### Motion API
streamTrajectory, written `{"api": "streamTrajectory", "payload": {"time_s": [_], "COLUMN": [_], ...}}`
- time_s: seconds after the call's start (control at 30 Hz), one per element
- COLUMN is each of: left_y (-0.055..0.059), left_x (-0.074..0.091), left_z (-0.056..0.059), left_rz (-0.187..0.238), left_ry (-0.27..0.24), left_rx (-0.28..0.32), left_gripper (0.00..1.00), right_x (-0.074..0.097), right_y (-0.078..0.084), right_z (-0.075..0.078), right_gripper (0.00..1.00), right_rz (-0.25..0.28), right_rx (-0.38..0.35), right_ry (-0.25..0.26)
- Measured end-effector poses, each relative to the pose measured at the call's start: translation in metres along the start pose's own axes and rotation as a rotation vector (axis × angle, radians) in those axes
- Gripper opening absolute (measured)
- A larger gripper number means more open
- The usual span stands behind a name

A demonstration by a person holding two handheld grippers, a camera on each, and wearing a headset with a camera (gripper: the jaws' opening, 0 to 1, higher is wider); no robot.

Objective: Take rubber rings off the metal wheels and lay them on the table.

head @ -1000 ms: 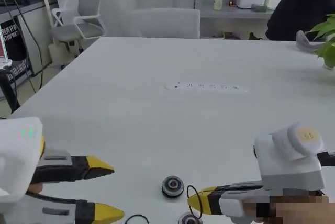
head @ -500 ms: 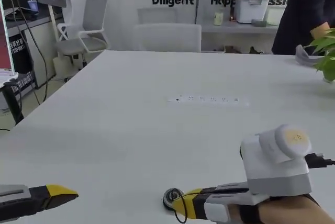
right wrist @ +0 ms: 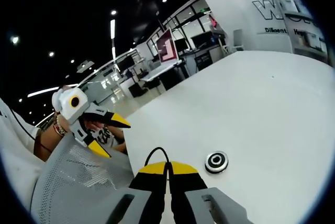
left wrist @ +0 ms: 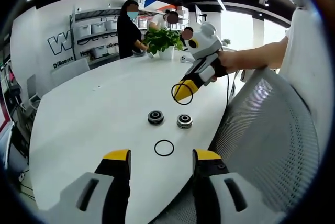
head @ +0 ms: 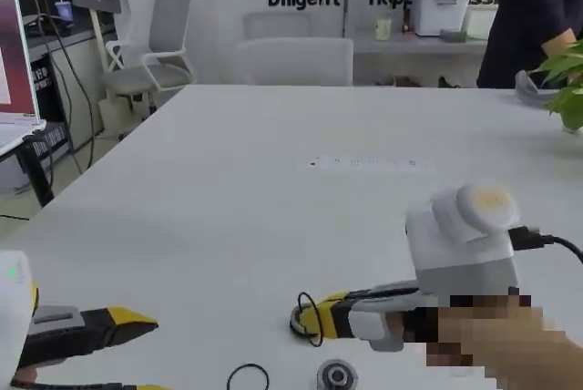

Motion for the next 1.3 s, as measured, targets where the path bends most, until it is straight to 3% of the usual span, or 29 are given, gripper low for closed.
{"api": "streamTrajectory", "payload": {"time_s": [0.3,0.73,0.97,1.17,1.3], "left_y": [0.005,0.003,0.005,0.007,0.006], "left_x": [0.001,-0.001,-0.004,-0.006,-0.006], "left_z": [0.002,0.002,0.001,0.001,0.002], "left_rz": [0.017,0.031,0.019,0.004,0.022], "left_ry": [-0.021,-0.015,-0.012,-0.007,0.004], "left_rx": [0.036,0.028,0.036,0.037,0.053], "left_gripper": [0.45,0.61,0.67,0.68,0.69], "right_x": [-0.013,-0.033,-0.048,-0.062,-0.066], "right_y": [0.004,-0.006,-0.001,0.007,0.016], "right_z": [-0.007,0.000,0.012,0.015,0.019], "right_gripper": [0.00,0.00,0.00,0.00,0.00], "right_rz": [-0.072,-0.168,-0.226,-0.269,-0.283], "right_rx": [0.055,0.116,0.108,0.100,0.097], "right_ry": [0.026,0.080,0.125,0.116,0.118]}}
Point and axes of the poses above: the centre of the closed fingertips' face, and the gripper's own axes: x roughly backward along the fingers, z roughly to its right, y roughly out of its underside, the point moved 6 cm from there along x, roughly backward along the fingers, and after that the axes turned 12 degrees about -z, right-handed, at the moved point
